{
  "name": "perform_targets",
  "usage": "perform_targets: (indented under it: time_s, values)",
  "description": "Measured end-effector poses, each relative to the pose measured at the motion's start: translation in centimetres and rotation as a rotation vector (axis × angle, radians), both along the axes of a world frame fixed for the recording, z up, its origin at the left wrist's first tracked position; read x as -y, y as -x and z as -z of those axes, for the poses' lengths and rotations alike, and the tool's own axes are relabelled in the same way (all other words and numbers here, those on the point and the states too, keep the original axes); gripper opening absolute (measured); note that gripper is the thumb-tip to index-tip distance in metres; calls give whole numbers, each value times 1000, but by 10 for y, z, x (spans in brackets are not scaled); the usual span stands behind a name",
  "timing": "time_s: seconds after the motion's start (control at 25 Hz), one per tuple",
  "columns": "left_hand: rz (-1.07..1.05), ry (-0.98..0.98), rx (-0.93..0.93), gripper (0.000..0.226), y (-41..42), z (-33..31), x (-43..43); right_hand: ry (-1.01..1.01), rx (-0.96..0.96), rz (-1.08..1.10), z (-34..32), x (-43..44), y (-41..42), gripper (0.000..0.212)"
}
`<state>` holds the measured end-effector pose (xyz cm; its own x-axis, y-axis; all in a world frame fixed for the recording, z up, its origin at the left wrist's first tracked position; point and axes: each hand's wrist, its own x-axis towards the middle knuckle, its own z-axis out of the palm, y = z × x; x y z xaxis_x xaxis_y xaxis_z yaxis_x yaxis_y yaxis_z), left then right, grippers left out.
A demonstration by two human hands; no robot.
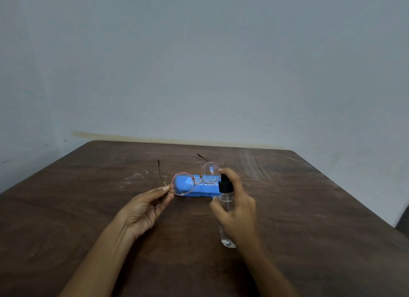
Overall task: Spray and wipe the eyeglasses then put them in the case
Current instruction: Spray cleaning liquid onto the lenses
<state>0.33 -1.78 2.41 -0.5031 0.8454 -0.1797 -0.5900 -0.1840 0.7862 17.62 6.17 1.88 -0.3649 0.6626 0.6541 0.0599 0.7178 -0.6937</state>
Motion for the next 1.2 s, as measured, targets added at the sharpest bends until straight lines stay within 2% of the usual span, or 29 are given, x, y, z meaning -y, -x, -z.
perform_targets:
  time_s: [0.16, 0.36, 0.48, 0.72, 0.92, 1.2]
  values:
    - [2, 6, 5, 43, 0, 0, 0, 6, -17, 1, -1, 1, 0, 59]
    - [0, 5, 6, 43, 1, 0, 0, 9, -41, 4, -2, 0, 0, 70]
    - [2, 10, 11, 43, 2, 1, -1, 10, -4, -4, -1, -1, -1, 65]
    - [21, 12, 12, 20, 1, 0, 1, 32, 1, -17, -1, 1, -2, 61]
    - [8, 17, -4, 43, 1, 1, -1, 19, -34, -33, -2, 1, -2, 66]
    - [29, 16, -61, 46, -1, 0, 1, 10, -67, -29, 3, -4, -1, 70]
